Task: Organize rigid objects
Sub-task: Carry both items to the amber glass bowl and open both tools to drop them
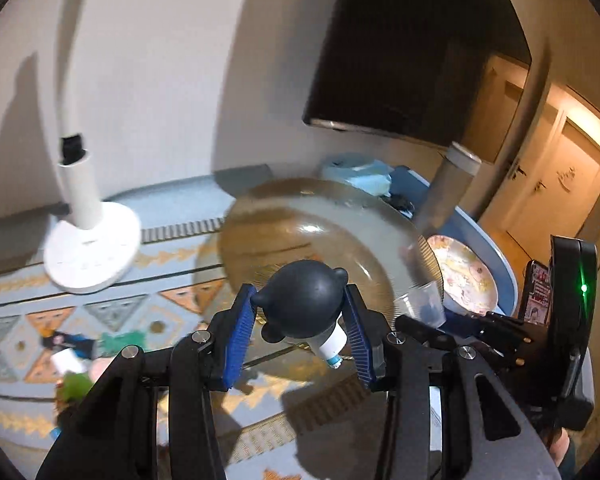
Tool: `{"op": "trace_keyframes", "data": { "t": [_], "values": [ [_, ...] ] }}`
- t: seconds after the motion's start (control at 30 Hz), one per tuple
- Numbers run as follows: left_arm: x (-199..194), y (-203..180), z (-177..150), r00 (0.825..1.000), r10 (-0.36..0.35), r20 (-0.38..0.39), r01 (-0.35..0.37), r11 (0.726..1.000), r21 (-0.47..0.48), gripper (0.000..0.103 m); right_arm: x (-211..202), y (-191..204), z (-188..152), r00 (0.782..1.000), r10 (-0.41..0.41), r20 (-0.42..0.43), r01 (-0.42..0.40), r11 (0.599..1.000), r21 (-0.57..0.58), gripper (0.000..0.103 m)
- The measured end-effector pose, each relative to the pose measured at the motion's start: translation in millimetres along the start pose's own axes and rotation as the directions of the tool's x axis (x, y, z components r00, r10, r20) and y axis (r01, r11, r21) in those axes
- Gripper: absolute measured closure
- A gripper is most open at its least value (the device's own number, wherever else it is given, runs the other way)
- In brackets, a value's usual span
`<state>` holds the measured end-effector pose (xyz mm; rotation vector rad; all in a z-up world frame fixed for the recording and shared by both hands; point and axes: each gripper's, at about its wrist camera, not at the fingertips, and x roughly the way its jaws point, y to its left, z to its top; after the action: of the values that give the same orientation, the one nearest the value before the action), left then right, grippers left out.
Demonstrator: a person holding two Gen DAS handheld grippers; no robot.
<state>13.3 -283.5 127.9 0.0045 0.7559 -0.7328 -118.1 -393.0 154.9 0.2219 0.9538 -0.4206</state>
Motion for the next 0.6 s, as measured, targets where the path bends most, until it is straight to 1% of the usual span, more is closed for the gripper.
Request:
{"op": "trace_keyframes", "data": {
  "t": [0.07,0.13,0.3,0.33,0.37,0.4,0.43,0.47,0.53,0.6],
  "values": [
    [11,-2,0,1.0,-0.006,-0.014,0.006,1.0,-0.001,0.062,9,-2,-2,1.0,0.001,-0.01,-0.001,1.0,-0.009,0.069],
    [21,-2,-1,1.0,-0.015,-0.026,0.015,1.0,0.004,0.062,15,-2,-3,1.0,-0.014,-0.021,0.014,1.0,-0.02,0.069],
    [38,-6,-2,0.999,-0.021,-0.045,0.022,0.999,0.024,0.061,20,3,-5,0.999,-0.043,-0.024,0.043,0.999,-0.027,0.069],
    [36,-6,-1,0.999,-0.011,-0.039,0.012,1.0,0.029,0.051,20,3,-5,0.999,-0.041,-0.028,0.04,0.999,-0.018,0.068],
    [32,-5,-1,1.0,0.0,-0.027,0.001,0.999,0.033,0.038,19,2,-5,0.999,-0.034,-0.029,0.034,0.999,-0.01,0.063],
    [22,-3,0,1.0,0.018,0.002,-0.018,0.999,0.037,0.031,17,1,-4,0.999,-0.03,-0.026,0.029,1.0,-0.004,0.059],
    [15,-1,1,0.999,0.031,0.023,-0.032,0.999,0.038,0.021,14,1,-4,0.999,-0.038,-0.019,0.039,0.999,0.003,0.044],
    [2,2,1,0.998,0.044,0.05,-0.046,0.998,0.038,0.02,10,1,-5,0.999,-0.047,-0.005,0.047,0.999,0.007,0.039],
    [-19,11,1,0.995,0.06,0.079,-0.062,0.998,0.03,0.02,-3,2,-7,0.999,-0.044,0.021,0.044,0.999,0.009,0.039],
    [-46,24,-1,0.99,0.081,0.116,-0.082,0.997,0.002,0.02,-17,0,-7,0.999,-0.027,0.043,0.026,0.999,0.025,0.039]
  ]
}}
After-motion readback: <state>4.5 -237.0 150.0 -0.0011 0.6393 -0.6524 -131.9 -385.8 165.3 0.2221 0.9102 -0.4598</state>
